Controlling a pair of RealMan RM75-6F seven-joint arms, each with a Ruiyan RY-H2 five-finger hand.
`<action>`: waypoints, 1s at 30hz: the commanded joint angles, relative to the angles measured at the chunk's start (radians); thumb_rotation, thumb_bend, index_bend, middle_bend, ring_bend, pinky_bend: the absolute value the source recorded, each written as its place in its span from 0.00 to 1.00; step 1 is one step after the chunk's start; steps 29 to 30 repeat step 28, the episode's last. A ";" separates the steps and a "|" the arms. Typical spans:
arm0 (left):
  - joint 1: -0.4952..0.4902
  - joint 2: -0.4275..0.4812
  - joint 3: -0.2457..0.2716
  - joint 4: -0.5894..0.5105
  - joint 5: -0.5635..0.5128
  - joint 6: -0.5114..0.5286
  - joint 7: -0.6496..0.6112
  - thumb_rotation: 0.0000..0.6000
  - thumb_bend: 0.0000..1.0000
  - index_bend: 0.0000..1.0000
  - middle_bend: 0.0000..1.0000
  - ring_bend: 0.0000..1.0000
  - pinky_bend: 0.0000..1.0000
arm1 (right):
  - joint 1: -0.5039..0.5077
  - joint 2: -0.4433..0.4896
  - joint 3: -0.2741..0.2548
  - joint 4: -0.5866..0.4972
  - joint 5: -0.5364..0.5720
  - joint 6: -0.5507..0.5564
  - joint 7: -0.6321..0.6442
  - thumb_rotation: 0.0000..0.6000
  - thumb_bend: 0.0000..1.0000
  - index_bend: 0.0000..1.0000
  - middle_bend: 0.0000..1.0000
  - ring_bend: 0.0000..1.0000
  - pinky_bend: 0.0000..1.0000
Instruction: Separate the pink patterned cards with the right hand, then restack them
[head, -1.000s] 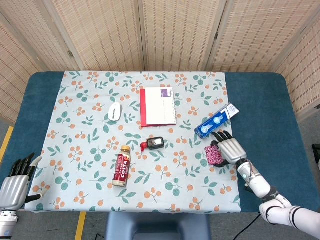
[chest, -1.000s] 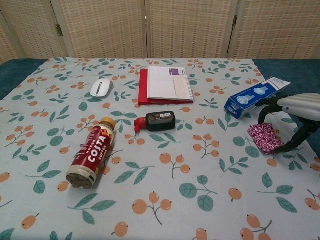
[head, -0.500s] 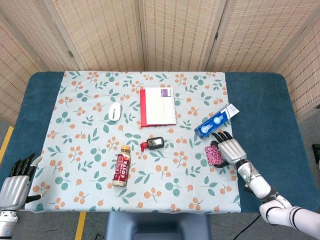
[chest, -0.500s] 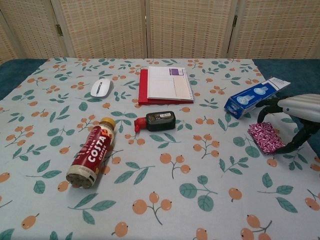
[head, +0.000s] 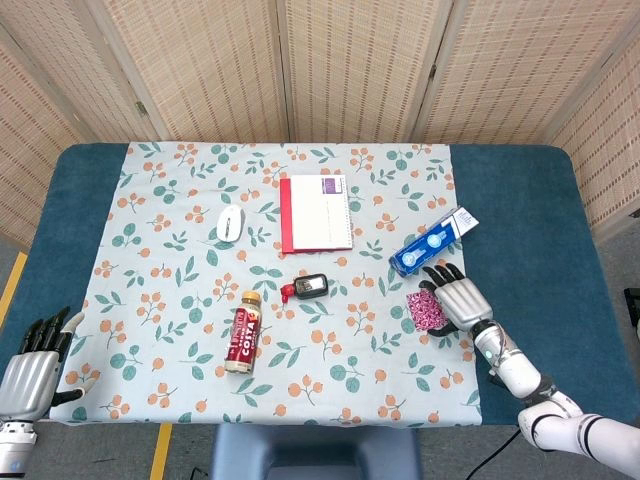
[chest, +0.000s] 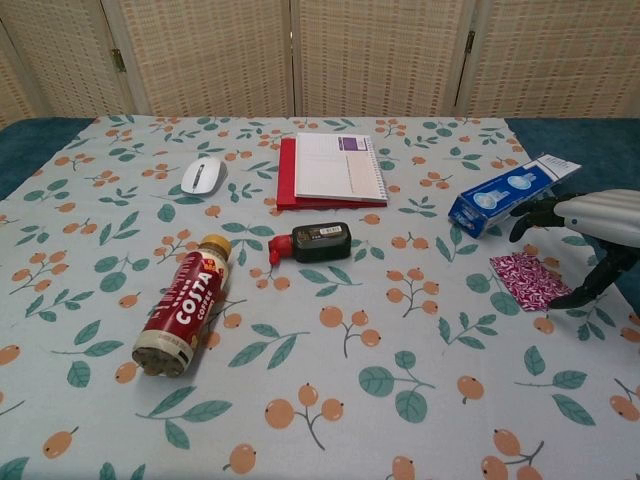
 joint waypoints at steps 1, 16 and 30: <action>0.000 0.002 -0.002 -0.001 0.001 0.003 -0.001 1.00 0.22 0.10 0.01 0.09 0.00 | -0.021 0.036 -0.003 -0.061 -0.026 0.054 0.011 0.74 0.18 0.20 0.08 0.00 0.00; -0.002 -0.019 -0.035 -0.009 0.028 0.070 0.005 1.00 0.23 0.11 0.01 0.10 0.00 | -0.318 0.260 -0.013 -0.358 -0.114 0.590 -0.002 1.00 0.18 0.20 0.12 0.00 0.00; 0.012 -0.043 -0.053 -0.022 0.067 0.151 0.038 1.00 0.24 0.12 0.01 0.10 0.00 | -0.472 0.299 -0.044 -0.379 -0.166 0.757 0.076 1.00 0.18 0.20 0.11 0.00 0.00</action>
